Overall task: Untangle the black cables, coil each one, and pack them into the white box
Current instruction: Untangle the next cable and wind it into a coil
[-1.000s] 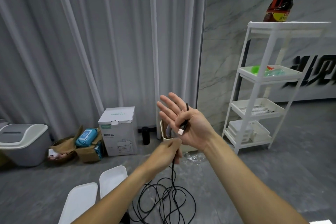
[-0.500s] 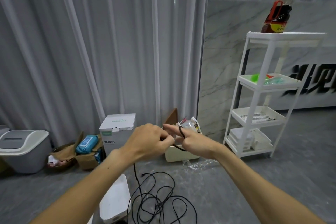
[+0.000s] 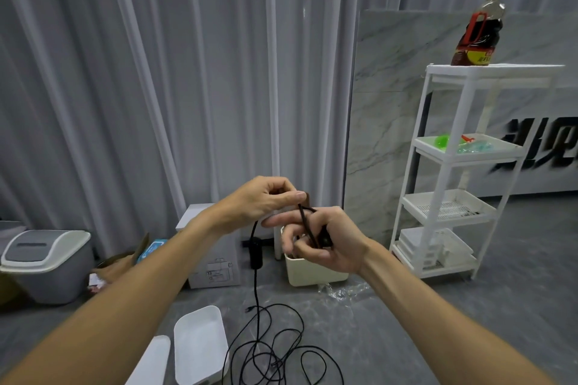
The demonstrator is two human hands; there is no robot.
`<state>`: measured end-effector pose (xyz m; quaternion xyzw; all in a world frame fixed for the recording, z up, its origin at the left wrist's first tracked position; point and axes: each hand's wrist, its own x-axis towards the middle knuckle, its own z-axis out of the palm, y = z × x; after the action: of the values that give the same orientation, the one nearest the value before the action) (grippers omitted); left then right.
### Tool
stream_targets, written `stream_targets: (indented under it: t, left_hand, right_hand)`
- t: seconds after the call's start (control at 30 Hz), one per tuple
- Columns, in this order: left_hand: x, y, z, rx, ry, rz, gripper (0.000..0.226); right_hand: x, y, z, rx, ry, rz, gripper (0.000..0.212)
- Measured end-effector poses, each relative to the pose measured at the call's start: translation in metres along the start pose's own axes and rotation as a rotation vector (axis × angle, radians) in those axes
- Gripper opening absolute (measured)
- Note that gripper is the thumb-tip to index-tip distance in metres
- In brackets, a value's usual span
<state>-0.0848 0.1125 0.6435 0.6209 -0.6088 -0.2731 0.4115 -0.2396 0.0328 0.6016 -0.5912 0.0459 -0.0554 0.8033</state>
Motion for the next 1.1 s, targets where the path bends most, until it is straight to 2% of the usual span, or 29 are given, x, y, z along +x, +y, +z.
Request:
stream_targets:
  t: [0.1, 0.17, 0.23, 0.33, 0.43, 0.47, 0.53, 0.63, 0.7, 0.73, 0.87, 0.97, 1.1]
  left_hand:
    - [0.002, 0.003, 0.002, -0.034, 0.008, 0.015, 0.022]
    - [0.003, 0.003, 0.002, -0.077, -0.001, 0.033, 0.029]
    - [0.004, 0.003, 0.001, -0.119, -0.015, 0.048, 0.035]
    - [0.006, 0.008, 0.001, -0.198, -0.039, 0.065, 0.024]
    - [0.006, 0.017, 0.006, -0.302, -0.046, 0.093, 0.024]
    - [0.006, 0.018, 0.008, -0.353, -0.043, 0.111, 0.025]
    - [0.005, 0.02, 0.013, -0.456, -0.035, 0.107, 0.027]
    - [0.003, 0.016, 0.019, -0.674, -0.069, -0.026, 0.046]
    - [0.001, 0.009, 0.024, -0.731, -0.023, -0.067, 0.043]
    - [-0.001, 0.005, 0.027, -0.723, -0.022, -0.078, 0.048]
    - [-0.007, -0.005, 0.043, -0.614, -0.171, -0.189, 0.073]
    - [-0.008, -0.013, 0.049, -0.65, -0.22, -0.288, 0.084]
    - [-0.01, -0.011, 0.046, -0.697, -0.216, -0.362, 0.074]
  right_hand:
    - [-0.002, -0.005, 0.004, 0.144, -0.026, -0.014, 0.057]
    - [-0.004, -0.01, 0.005, 0.14, -0.007, -0.003, 0.052]
    - [-0.006, -0.017, 0.008, 0.077, -0.001, 0.024, 0.059]
    - [-0.008, -0.024, 0.009, 0.082, -0.065, 0.062, 0.064]
    - [-0.008, -0.03, 0.012, 0.117, -0.116, 0.064, 0.072]
    - [-0.008, -0.031, 0.014, 0.145, -0.101, 0.034, 0.071]
    - [-0.008, -0.036, 0.022, 0.219, -0.026, -0.098, 0.051]
    - [-0.011, -0.046, 0.031, 0.364, 0.006, -0.216, 0.039]
    - [-0.013, -0.05, 0.03, 0.41, -0.007, -0.259, 0.039]
    - [-0.014, -0.051, 0.028, 0.417, -0.006, -0.282, 0.041]
    - [-0.012, -0.058, 0.019, 0.457, -0.016, -0.396, 0.05]
    - [-0.008, -0.058, 0.008, 0.414, 0.113, -0.467, 0.064]
    - [-0.002, -0.056, -0.004, 0.242, 0.383, -0.482, 0.068]
